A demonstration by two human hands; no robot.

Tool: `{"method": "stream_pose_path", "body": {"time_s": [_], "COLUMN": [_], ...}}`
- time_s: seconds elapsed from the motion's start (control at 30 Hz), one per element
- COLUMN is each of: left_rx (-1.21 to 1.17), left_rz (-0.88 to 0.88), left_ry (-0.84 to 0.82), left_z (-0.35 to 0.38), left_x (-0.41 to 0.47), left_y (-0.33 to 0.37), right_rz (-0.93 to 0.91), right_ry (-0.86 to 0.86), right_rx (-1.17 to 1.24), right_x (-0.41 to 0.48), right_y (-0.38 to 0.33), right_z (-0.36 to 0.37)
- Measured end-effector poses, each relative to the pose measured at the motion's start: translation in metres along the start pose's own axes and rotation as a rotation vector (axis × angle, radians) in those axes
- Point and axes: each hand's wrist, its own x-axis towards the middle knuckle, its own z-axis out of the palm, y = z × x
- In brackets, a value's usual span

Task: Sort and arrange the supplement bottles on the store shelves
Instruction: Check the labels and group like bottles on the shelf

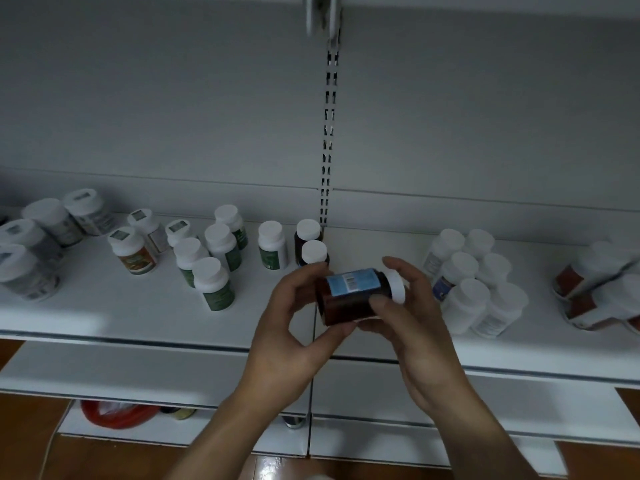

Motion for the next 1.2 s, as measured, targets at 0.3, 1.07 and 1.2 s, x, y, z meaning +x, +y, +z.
{"method": "stream_pose_path", "body": {"time_s": [0.3, 1.07, 1.2], "left_rx": [-0.013, -0.391, -0.284], "left_rz": [0.145, -0.151, -0.182], "left_ry": [-0.048, 0.071, -0.058], "left_z": [0.005, 0.004, -0.007], "left_x": [0.006, -0.001, 0.0], "left_y": [0.027, 0.014, 0.011], "right_rz": [0.287, -0.093, -0.103], "right_ry": [-0.246, -0.051, -0.005], "right_rx": [0.627, 0.012, -0.098], "right_x": [0.0, -0.006, -0.007], "right_y": [0.008, 0.004, -0.002], "right_z": [0.005, 0.006, 0.005]}}
